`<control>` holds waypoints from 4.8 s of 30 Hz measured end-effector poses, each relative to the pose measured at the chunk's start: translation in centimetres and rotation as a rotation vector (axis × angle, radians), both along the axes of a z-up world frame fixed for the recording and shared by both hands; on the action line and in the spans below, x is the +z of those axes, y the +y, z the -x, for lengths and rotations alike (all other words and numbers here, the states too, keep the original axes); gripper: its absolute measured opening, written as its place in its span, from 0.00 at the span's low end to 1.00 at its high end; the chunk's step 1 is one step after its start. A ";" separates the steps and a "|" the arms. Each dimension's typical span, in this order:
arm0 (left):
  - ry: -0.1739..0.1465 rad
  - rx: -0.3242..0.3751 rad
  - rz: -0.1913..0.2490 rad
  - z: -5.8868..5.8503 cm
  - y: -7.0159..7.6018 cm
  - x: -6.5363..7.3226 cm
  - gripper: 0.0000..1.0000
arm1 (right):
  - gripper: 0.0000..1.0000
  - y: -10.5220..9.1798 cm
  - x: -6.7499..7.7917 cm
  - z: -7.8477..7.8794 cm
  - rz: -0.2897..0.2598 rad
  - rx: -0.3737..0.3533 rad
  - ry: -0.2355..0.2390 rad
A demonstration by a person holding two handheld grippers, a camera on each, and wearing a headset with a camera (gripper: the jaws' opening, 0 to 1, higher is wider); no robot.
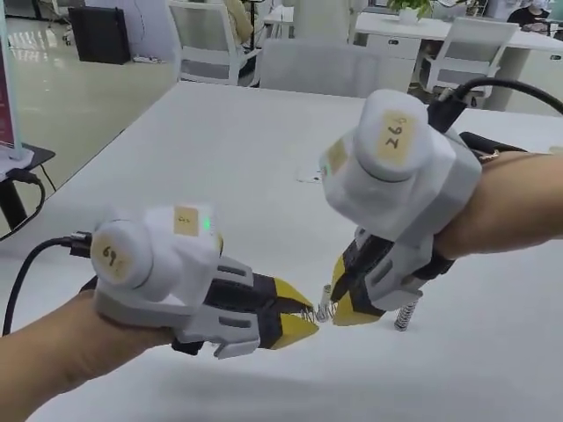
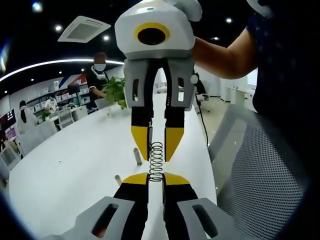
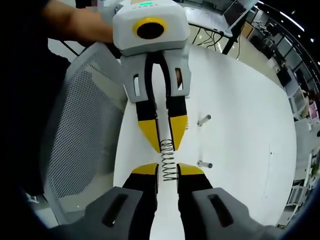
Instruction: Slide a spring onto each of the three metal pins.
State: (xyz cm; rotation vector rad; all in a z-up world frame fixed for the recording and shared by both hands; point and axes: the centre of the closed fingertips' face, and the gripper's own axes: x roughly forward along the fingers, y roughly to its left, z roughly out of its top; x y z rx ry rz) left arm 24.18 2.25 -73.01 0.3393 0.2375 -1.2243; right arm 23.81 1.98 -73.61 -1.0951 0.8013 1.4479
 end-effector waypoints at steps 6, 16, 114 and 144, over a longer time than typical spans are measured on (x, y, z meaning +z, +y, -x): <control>-0.006 0.006 0.011 0.1 0.2 0.3 0.02 | 0.13 -0.3 -0.5 -0.4 -0.006 -0.013 0.006; -0.018 0.009 0.031 0.0 0.2 0.9 0.02 | 0.11 -0.4 -0.8 -0.6 -0.017 -0.031 0.018; 0.097 0.259 0.103 -1.9 6.7 -2.1 0.44 | 0.09 1.0 0.5 -5.5 -0.013 -0.083 0.001; 0.122 0.399 0.104 -2.2 10.1 -3.2 0.61 | 0.09 0.2 -2.5 -8.7 0.062 -0.117 0.000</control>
